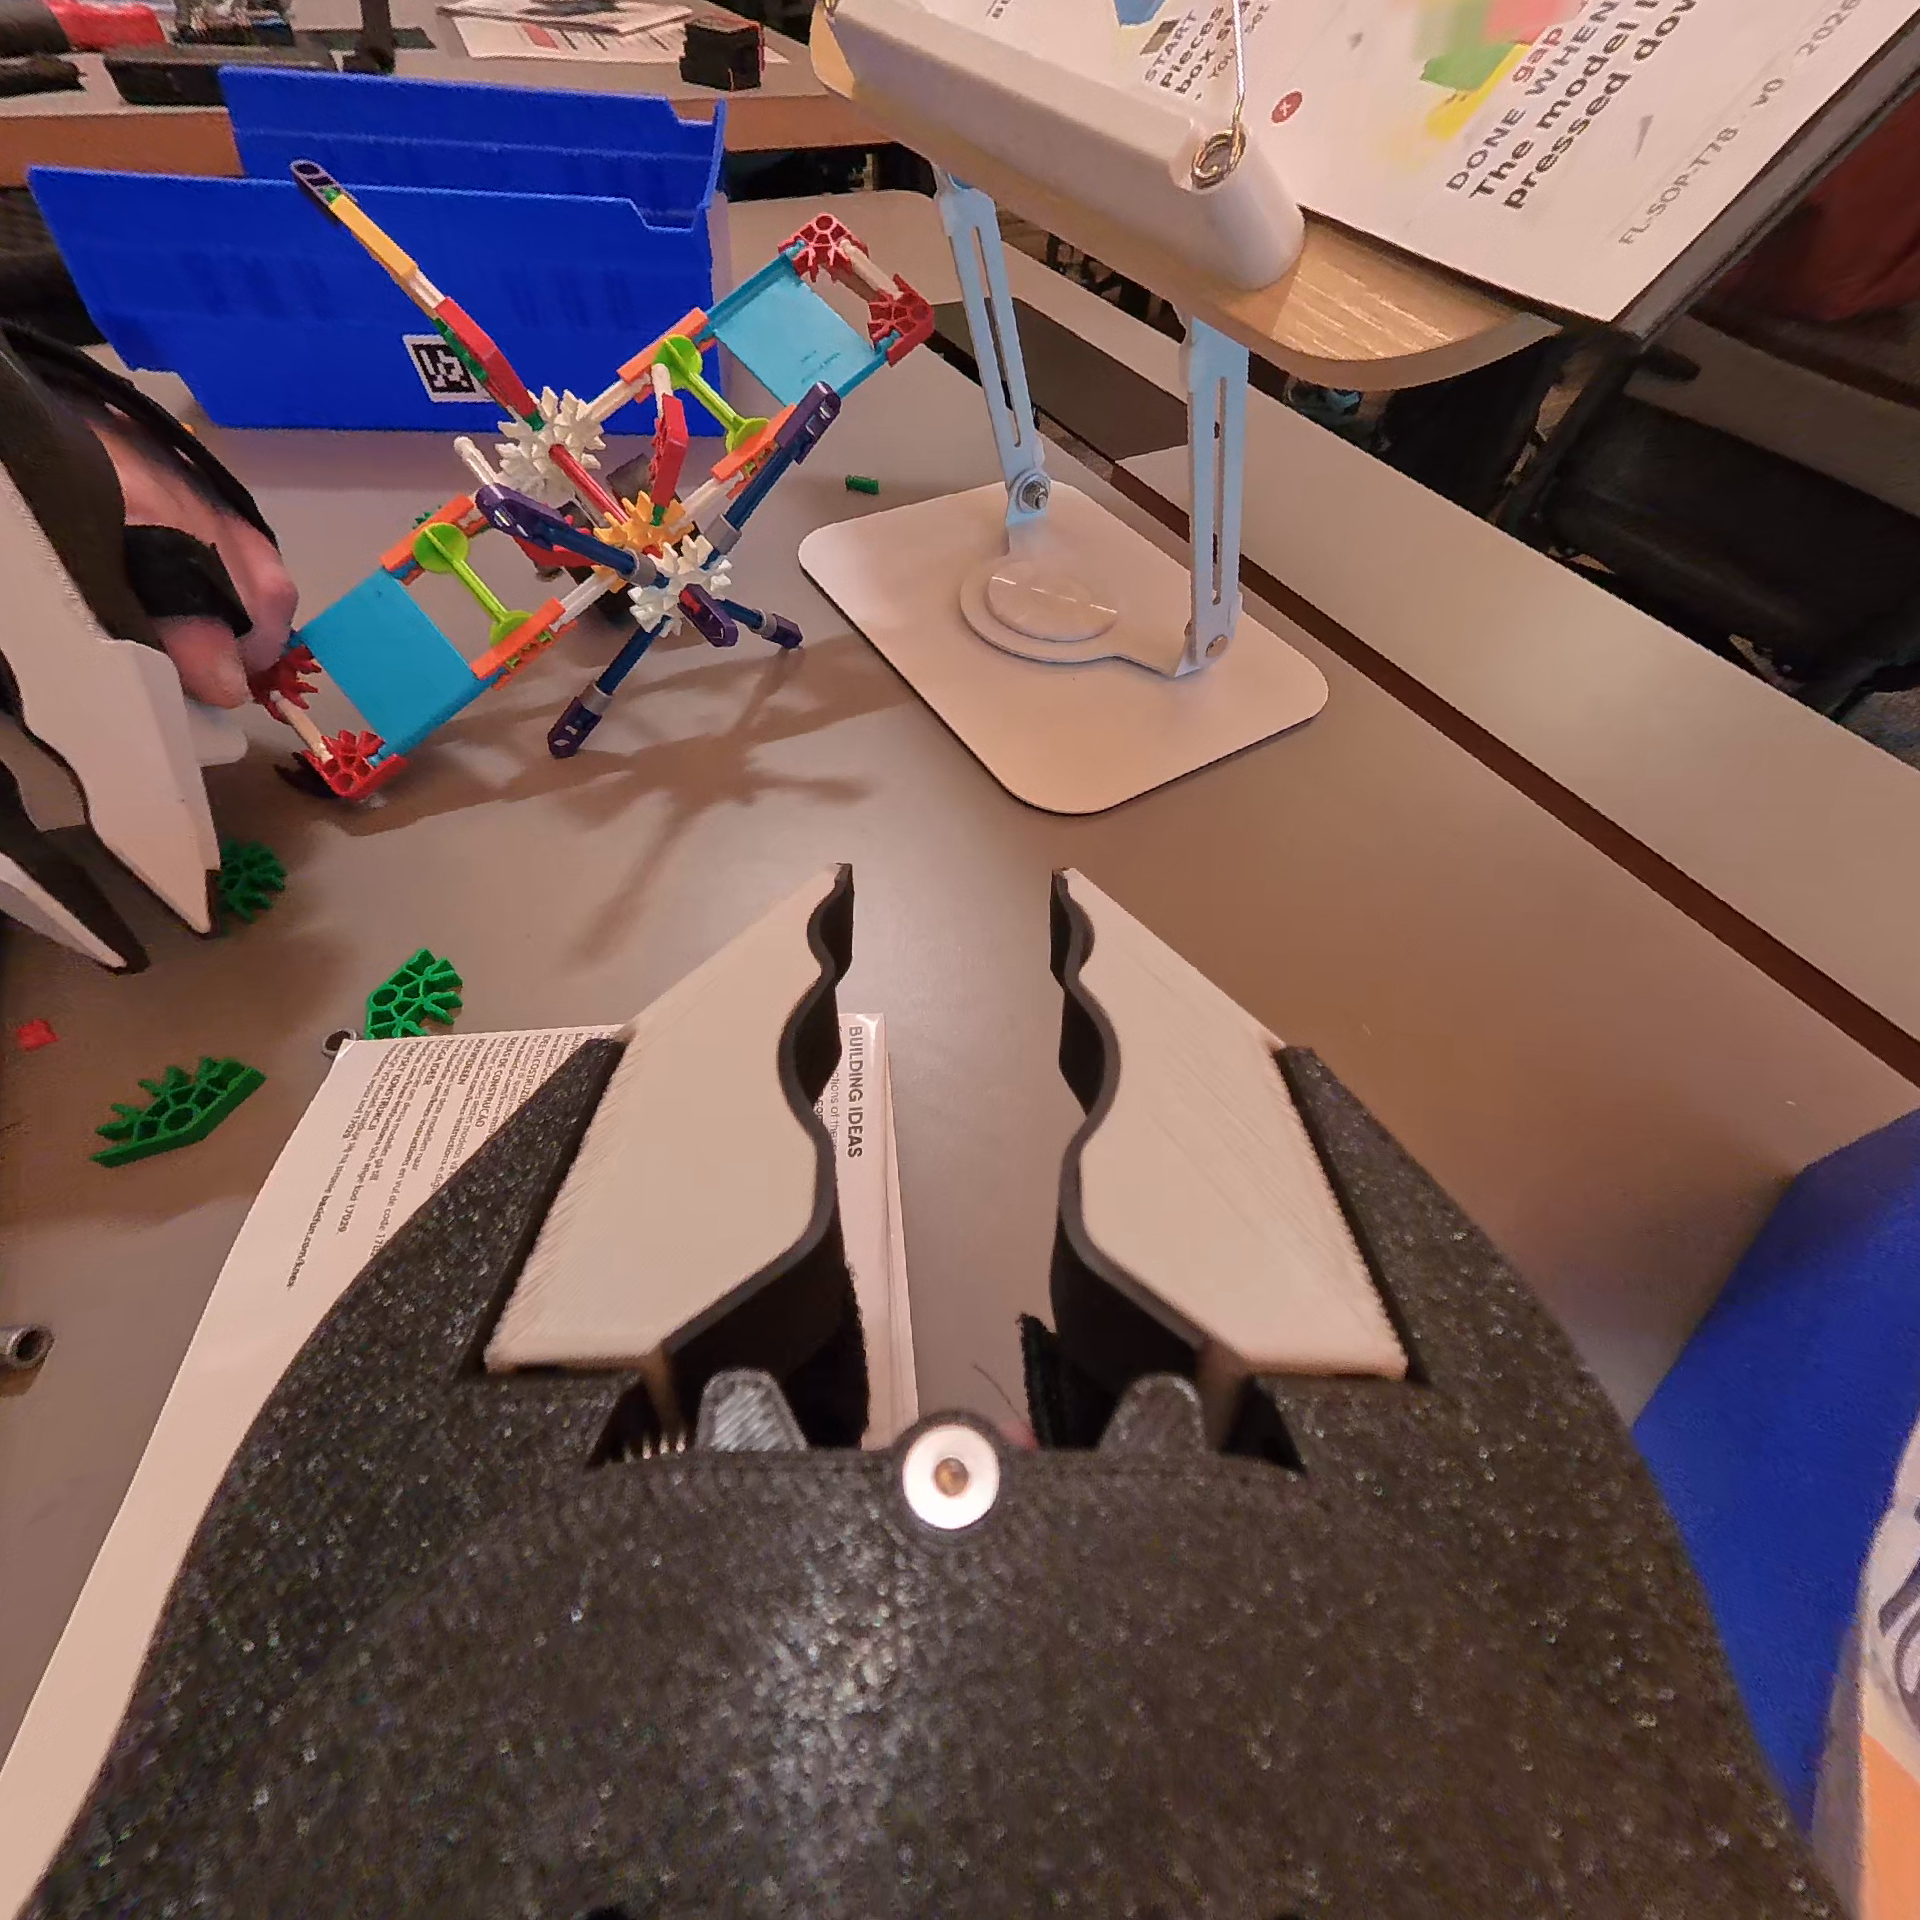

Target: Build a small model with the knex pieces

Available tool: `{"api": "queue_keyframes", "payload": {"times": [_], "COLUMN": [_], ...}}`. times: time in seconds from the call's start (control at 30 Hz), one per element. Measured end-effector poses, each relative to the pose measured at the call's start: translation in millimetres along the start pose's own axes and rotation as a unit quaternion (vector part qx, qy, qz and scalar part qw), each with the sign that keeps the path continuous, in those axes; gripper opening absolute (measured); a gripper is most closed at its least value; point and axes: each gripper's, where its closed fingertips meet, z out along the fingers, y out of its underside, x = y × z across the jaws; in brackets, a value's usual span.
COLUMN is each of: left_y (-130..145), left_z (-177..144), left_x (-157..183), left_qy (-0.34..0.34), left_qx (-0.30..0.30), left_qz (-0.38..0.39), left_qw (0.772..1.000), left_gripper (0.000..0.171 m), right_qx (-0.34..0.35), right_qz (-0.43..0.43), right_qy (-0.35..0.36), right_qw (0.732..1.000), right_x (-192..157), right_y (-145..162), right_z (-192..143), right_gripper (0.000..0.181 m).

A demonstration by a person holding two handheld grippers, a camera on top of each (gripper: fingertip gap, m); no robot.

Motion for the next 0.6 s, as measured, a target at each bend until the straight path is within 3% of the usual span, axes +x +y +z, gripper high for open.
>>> {"api": "queue_keyframes", "payload": {"times": [0.17, 0.5, 0.6], "left_y": [8.3, 74.9, 79.5], "left_z": [-1.1, -20.7, -30.0], "left_x": [-5.8, -28.1, -28.0], "left_qy": [-0.01, -0.052, -0.06], "left_qx": [-0.024, -0.174, -0.181], "left_qz": [-0.01, -0.096, -0.096], "left_qw": [1.0, 0.979, 0.977], "left_gripper": [0.013, 0.014, 0.013], "right_qx": [-0.002, -0.002, -0.001], "right_qz": [-0.001, -0.001, 0.001], "right_qy": [0.0, 0.002, 0.004], "right_qw": [1.0, 1.0, 1.0], "right_x": [-0.1, 1.1, 2.5], "right_y": [0.7, 0.7, 0.3], "right_z": [0.3, -1.0, -2.0], "right_gripper": [0.038, 0.038, 0.038]}}
